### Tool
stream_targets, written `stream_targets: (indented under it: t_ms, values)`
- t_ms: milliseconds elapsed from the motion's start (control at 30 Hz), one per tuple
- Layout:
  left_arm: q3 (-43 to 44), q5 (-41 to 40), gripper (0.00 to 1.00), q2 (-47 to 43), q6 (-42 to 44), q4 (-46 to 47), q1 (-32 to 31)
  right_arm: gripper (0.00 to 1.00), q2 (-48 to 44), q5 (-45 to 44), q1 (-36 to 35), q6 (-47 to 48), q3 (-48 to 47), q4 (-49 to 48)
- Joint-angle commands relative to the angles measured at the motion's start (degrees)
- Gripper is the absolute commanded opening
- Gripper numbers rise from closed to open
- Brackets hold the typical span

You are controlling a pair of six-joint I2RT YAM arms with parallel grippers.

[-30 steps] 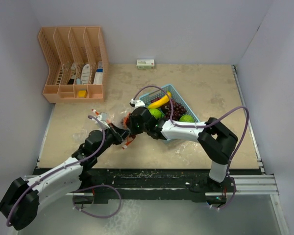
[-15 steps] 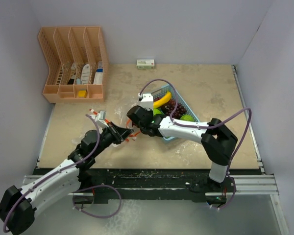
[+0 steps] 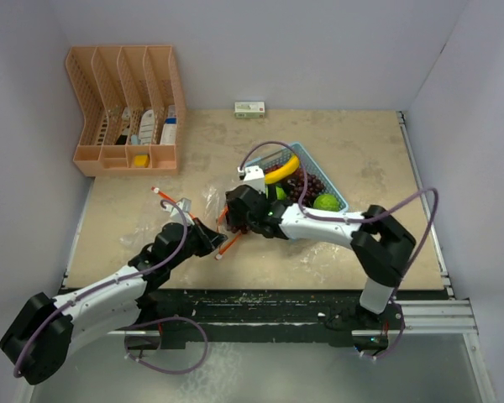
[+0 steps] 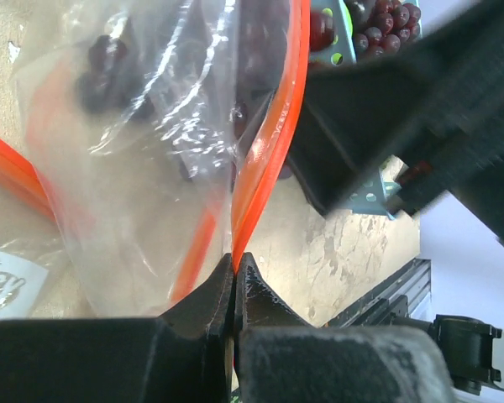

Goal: Place the food in the zip-top bag and seal the zipper
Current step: Place the fake fruit in the zipper food storage bag.

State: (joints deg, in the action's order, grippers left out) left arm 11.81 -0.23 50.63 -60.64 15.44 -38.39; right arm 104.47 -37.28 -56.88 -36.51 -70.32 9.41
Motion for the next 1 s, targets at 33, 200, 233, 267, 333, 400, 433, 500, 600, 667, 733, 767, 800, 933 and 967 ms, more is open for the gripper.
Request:
stream_targets:
  t_ms: [33, 200, 233, 267, 333, 400, 433, 500, 600, 667, 733, 767, 800, 933, 967]
  values:
    - [1.8, -1.0, 0.00, -1.2, 0.9, 1.5, -0.4, 0.97, -15.0, 14.5, 0.4, 5.3, 8.8, -11.9]
    - [3.0, -2.6, 0.00, -4.8, 1.2, -2.4, -0.4, 0.94, -22.1, 19.1, 0.4, 3.5, 14.9, -12.4]
    - [3.2, -3.0, 0.00, -5.4, 1.3, -3.2, -0.3, 0.92, -22.7, 19.5, 0.4, 3.0, 15.6, -12.2]
    - [3.4, -3.2, 0.00, -5.9, 1.3, -3.8, -0.3, 0.91, -22.9, 19.7, 0.4, 2.4, 16.1, -12.0]
    - [3.6, -3.3, 0.00, -6.4, 1.6, -4.7, -0.3, 0.88, -22.3, 19.0, 0.4, 1.0, 16.8, -11.6]
    - [4.0, -3.3, 0.00, -7.0, 1.9, -5.3, -0.3, 0.84, -21.2, 18.2, 0.6, 0.9, 17.0, -12.0]
    - [4.1, -3.3, 0.00, -7.2, 2.0, -5.5, -0.3, 0.82, -20.4, 18.1, 0.7, 1.1, 16.8, -12.1]
    - [4.2, -3.4, 0.00, -7.8, 2.2, -6.4, -0.3, 0.72, -19.0, 18.0, 0.7, 1.8, 16.2, -12.6]
    - [4.6, -3.8, 0.00, -8.5, 2.9, -7.9, -0.3, 0.59, -18.0, 16.4, 0.8, 3.2, 14.9, -12.4]
    - [4.9, -4.0, 0.00, -8.8, 3.4, -8.5, -0.3, 0.47, -18.0, 15.1, 1.0, 4.2, 13.9, -11.7]
    - [5.3, -4.2, 0.00, -8.8, 4.0, -8.8, -0.3, 0.47, -18.6, 10.6, 1.5, 5.2, 12.1, -8.7]
    - [5.4, -4.2, 0.00, -8.7, 4.3, -8.8, -0.3, 0.47, -19.1, 8.2, 2.3, 5.3, 10.6, -7.3]
    - [5.5, -4.1, 0.00, -8.4, 4.5, -8.9, -0.4, 0.50, -19.8, 6.4, 3.4, 5.4, 9.7, -5.8]
    - [5.2, -3.3, 0.00, -7.4, 4.8, -7.5, -0.4, 0.72, -20.6, 3.5, 10.6, 3.4, 6.9, -0.3]
    - [5.0, -3.0, 0.00, -7.3, 4.8, -6.8, -0.3, 0.78, -19.7, 1.6, 11.9, 2.9, 5.8, 1.2]
